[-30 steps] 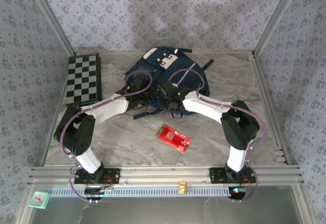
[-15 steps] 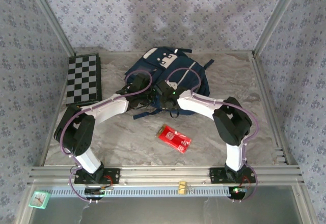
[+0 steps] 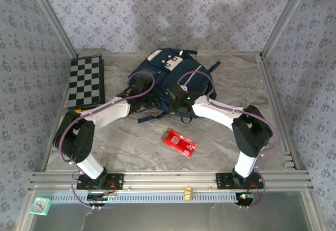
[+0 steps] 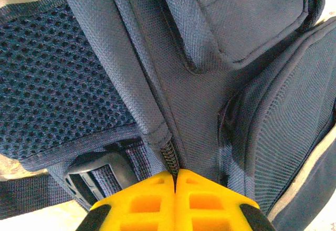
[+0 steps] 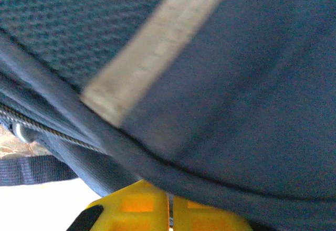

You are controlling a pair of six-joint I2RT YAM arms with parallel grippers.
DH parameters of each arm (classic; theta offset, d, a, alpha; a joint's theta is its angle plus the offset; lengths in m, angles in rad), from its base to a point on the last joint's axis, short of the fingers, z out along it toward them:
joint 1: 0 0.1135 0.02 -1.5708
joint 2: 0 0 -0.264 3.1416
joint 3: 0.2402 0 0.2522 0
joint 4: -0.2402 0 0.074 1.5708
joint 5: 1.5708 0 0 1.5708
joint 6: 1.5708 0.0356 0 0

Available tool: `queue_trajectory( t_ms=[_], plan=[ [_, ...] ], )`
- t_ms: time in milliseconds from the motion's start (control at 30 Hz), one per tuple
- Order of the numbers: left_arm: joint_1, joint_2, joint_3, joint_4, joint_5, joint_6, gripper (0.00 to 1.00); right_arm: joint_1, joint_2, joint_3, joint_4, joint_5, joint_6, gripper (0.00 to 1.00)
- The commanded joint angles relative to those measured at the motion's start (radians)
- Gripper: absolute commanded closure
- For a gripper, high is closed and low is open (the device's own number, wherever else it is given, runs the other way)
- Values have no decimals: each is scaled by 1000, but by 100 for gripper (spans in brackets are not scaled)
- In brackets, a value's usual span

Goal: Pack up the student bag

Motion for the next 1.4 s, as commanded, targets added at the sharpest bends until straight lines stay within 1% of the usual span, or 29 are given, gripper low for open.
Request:
queue_trajectory(
  t_ms=[0, 133, 233, 300, 367, 400, 433, 467, 600, 700, 800, 900, 1000, 1067, 1133, 1233, 1367],
  plan=[
    [28, -45, -7, -47, -29, 29, 100, -34, -57, -79, -26, -15, -70, 95],
    [28, -39, -6, -51, -30, 29, 100, -42, -86, -90, -52, -23, -123, 97],
    [36, -36, -1, -60, -30, 30, 100, -83, -114, -103, -89, -23, -105, 99],
    [41, -39, -2, -68, -33, 32, 100, -113, -142, -130, -77, -26, -118, 100],
    [45, -45, -4, -69, -35, 36, 100, -119, -170, -150, -64, -17, -149, 100],
    [47, -45, -1, -67, -35, 40, 100, -117, -181, -152, -44, -39, -180, 99],
    [44, -41, 0, -66, -32, 39, 100, -107, -190, -154, -17, -74, -213, 97],
    [44, -38, 4, -63, -27, 37, 100, -93, -193, -147, -3, -83, -223, 92],
    [38, -27, 13, -58, -19, 31, 100, -57, -145, -113, 46, -108, -214, 83],
    [34, -25, 19, -56, -19, 34, 100, -28, -87, -81, 68, -112, -230, 79],
    [29, -21, 31, -64, -13, 39, 100, -24, -60, -84, 139, -131, -236, 73],
    [29, -18, 33, -68, -13, 41, 100, -24, -25, -42, 154, -115, -264, 68],
    [29, -16, 36, -67, -10, 41, 100, -26, 6, -28, 179, -86, -286, 65],
    [27, -14, 36, -65, -9, 43, 100, -24, 27, 18, 180, -66, -302, 62],
    [25, -8, 40, -64, -3, 44, 100, -19, 37, 33, 191, -61, -313, 60],
    [25, -3, 40, -61, 0, 43, 100, -10, 34, 37, 244, -94, -330, 60],
    [24, -3, 39, -61, -1, 43, 100, 21, 18, 40, 280, -52, -356, 60]
  ],
)
